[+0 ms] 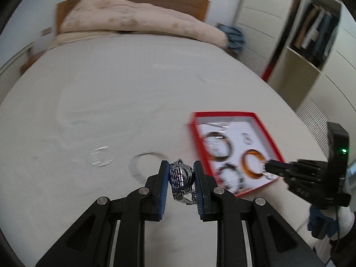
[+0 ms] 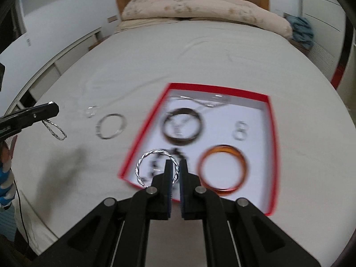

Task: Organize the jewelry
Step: 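Carry the watch and hoop into the red box and open both tools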

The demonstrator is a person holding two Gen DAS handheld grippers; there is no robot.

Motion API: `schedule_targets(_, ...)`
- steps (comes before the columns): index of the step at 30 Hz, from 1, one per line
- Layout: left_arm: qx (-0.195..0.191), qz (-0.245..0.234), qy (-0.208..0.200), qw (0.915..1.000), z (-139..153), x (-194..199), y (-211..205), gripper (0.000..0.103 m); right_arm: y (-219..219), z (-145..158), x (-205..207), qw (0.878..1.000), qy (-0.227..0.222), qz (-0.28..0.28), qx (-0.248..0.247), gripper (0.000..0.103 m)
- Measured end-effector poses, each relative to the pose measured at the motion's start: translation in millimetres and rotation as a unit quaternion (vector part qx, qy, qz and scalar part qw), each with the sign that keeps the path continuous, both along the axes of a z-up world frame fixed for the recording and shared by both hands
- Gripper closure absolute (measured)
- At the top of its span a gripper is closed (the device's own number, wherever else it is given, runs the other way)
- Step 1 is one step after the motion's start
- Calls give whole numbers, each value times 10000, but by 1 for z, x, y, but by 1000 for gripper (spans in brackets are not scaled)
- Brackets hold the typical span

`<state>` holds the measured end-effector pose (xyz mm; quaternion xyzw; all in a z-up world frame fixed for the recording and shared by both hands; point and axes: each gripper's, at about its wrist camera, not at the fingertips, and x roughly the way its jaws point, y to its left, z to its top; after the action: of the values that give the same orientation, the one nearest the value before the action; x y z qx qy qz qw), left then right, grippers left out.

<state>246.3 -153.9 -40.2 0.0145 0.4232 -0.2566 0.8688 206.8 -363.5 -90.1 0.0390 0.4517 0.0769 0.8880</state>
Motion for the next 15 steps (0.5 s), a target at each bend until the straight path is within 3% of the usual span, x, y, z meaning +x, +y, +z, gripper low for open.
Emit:
schedule_targets(8,260,-749,447,9959,-44,9,-100,81,-40,-30,23,9998,152,87,11,98)
schedule_targets(15,677,-891,710,9912,-84,15,-127,81,-46,-53,37,9988,386,259,-173,98)
